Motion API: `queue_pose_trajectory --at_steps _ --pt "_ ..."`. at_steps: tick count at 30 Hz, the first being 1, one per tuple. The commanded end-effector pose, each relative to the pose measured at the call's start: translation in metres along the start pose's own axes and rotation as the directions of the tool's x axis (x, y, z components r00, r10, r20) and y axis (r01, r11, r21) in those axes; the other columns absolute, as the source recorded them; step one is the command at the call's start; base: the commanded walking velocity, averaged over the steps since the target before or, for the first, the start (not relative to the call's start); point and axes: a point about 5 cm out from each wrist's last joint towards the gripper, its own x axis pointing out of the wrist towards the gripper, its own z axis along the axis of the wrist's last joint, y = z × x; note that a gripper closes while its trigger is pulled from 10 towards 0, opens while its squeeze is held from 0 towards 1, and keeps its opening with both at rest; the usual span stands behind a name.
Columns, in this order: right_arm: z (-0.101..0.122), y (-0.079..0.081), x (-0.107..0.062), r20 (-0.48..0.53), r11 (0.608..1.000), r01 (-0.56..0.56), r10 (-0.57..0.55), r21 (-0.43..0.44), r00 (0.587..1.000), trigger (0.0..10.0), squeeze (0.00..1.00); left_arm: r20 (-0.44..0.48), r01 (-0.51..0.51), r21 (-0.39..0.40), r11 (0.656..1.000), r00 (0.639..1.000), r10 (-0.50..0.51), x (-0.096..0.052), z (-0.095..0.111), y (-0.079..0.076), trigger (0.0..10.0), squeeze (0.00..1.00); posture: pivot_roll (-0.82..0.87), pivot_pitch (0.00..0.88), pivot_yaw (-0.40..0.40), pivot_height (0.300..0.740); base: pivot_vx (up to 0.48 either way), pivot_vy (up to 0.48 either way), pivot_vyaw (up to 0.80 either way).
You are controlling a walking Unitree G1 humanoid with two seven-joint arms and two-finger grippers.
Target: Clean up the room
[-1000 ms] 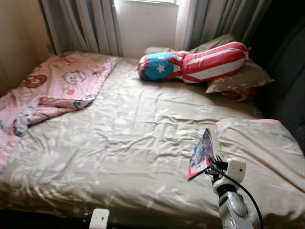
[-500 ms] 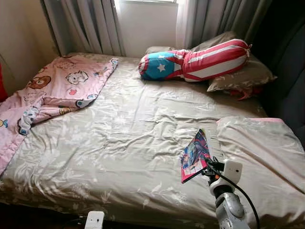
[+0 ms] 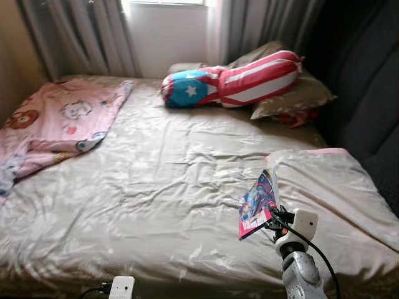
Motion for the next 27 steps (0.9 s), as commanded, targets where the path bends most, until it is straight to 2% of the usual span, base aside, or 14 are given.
queue_pose_trajectory --at_steps 1,14,17,19,22,23,26,27 --pt "0.009 0.004 0.004 0.046 1.000 -0.011 0.011 0.000 0.999 10.0 0.00 -0.017 0.008 0.001 1.000 1.000 -0.008 0.000 -0.003 -0.001 10.0 0.00 -0.04 0.000 -0.053 0.740 0.000 0.000 0.00" --pt "0.009 0.005 0.004 0.048 1.000 -0.013 0.014 -0.002 0.999 10.0 0.00 0.002 0.012 -0.002 1.000 1.000 -0.012 0.001 0.001 -0.004 10.0 0.00 -0.04 0.000 -0.055 0.740 0.000 0.000 0.00" --pt "0.010 0.005 0.004 0.049 1.000 -0.012 0.012 -0.003 0.999 10.0 0.00 0.041 0.008 -0.030 1.000 0.999 -0.007 0.002 0.007 -0.003 10.0 0.00 -0.04 0.000 -0.055 0.740 0.000 0.000 0.00" --pt "0.010 0.004 0.004 0.055 1.000 -0.010 0.011 -0.003 0.998 10.0 0.00 0.083 0.009 -0.055 0.998 0.997 -0.004 0.003 0.015 -0.002 10.0 0.00 -0.04 0.001 -0.056 0.740 0.000 0.000 0.00" --pt "0.012 0.003 0.003 0.065 1.000 -0.010 0.011 -0.019 0.998 10.0 0.00 0.211 0.030 -0.100 0.994 0.978 -0.008 0.006 0.041 -0.001 10.0 0.00 -0.04 0.003 -0.056 0.740 0.000 0.000 0.00" --pt "0.013 0.002 0.003 0.074 0.999 -0.014 0.016 -0.031 0.997 10.0 0.00 0.304 0.042 -0.093 0.995 0.953 -0.012 0.006 0.059 -0.001 10.0 0.00 -0.04 0.002 -0.056 0.740 0.000 0.000 0.00" --pt "0.015 0.003 0.002 0.086 0.999 -0.023 0.026 -0.038 0.996 10.0 0.00 0.385 0.041 -0.087 0.995 0.923 -0.004 0.005 0.075 0.001 10.0 0.00 -0.04 0.000 -0.056 0.740 0.000 0.000 0.00" --pt "0.017 0.005 0.002 0.094 0.998 -0.040 0.044 -0.045 0.995 10.0 0.00 0.450 0.033 -0.090 0.995 0.893 0.011 0.002 0.088 0.004 10.0 0.00 -0.04 0.000 -0.054 0.740 0.000 0.000 0.00"
